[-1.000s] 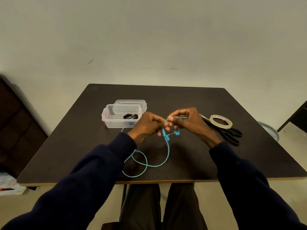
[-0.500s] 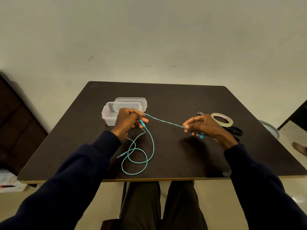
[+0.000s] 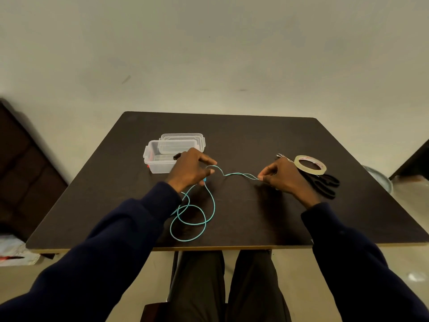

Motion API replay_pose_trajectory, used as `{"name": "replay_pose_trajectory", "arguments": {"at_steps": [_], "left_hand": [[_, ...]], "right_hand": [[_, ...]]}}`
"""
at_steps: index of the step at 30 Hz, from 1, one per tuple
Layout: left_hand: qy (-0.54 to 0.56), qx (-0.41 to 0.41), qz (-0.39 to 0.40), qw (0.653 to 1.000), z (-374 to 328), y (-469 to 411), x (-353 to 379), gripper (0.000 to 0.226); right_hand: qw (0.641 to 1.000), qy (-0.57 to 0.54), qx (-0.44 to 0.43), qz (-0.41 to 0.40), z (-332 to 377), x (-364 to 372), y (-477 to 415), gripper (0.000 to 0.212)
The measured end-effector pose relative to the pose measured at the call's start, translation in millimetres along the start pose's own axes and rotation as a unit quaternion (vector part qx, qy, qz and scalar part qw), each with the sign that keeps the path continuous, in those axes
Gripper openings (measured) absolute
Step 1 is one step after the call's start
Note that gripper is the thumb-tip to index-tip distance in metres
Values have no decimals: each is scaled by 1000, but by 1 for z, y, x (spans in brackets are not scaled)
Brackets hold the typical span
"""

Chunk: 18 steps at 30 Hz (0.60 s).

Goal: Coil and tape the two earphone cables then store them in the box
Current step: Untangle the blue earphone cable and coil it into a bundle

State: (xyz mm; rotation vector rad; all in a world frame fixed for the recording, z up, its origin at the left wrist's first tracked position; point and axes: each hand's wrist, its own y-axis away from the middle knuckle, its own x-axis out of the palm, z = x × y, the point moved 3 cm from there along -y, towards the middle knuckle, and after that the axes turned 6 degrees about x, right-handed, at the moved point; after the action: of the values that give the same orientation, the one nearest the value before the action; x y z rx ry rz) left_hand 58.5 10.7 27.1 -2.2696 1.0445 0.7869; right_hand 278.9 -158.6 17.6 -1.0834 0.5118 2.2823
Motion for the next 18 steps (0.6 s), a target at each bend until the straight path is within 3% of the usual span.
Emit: {"name": "replay_pose_trajectory", "arguments": {"at_steps": [8,12,15,18], "left_hand": [[42,5,-27,999,9,2,-5,33],[133,1,-59,989,9,12,-16,26],[235,-17,-85,968,11,28,-31,23],[246,-41,-81,965,22,50,-44,15]], "right_hand": [[998,-6,14,-56,-13,6,0,11],[996,-8,13,-82,-15,8,3,8],[992,-23,-40,-114,-2,12,14,11],[987,-46,-115,-106,27,27,30,13]]}}
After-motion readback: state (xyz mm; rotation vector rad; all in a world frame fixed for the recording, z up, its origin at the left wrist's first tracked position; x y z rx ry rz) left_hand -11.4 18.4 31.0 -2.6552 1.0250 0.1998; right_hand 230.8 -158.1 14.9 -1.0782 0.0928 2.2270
